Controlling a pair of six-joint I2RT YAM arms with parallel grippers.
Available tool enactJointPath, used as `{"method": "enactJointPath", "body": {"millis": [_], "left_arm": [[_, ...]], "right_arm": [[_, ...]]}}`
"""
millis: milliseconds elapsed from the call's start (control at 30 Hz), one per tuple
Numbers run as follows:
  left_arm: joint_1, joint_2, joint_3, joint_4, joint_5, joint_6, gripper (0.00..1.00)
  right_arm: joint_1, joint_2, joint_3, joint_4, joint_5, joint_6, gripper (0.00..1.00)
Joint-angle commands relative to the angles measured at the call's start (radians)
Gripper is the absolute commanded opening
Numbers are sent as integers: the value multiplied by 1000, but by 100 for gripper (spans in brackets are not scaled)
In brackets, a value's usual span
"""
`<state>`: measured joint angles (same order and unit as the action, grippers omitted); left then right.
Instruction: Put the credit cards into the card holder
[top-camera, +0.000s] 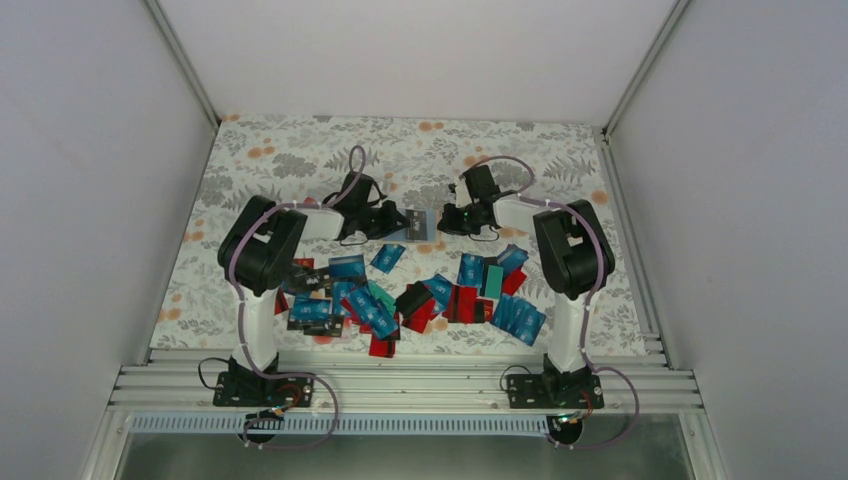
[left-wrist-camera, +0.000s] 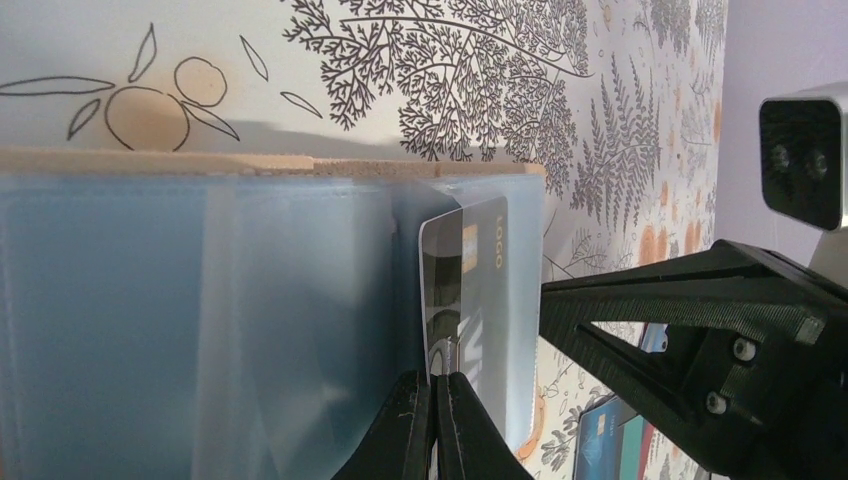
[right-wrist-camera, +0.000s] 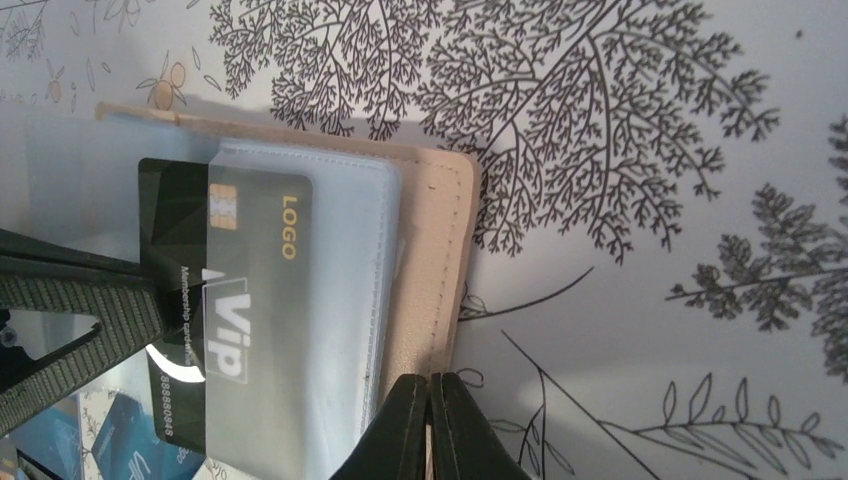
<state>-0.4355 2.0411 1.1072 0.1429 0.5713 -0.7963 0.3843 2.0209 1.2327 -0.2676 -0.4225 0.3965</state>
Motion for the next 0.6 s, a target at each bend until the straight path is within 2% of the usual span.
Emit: {"method": "enactJointPath", "body": {"millis": [0,567], "left_arm": [[-10,32,5,4,-10,-24,2],[-42,55,64,-90,-10,50,2]], "right_arm": [[8,-30,-43,-12,-34,10,5],[8,-28,-23,-12,-50,4,5]]}}
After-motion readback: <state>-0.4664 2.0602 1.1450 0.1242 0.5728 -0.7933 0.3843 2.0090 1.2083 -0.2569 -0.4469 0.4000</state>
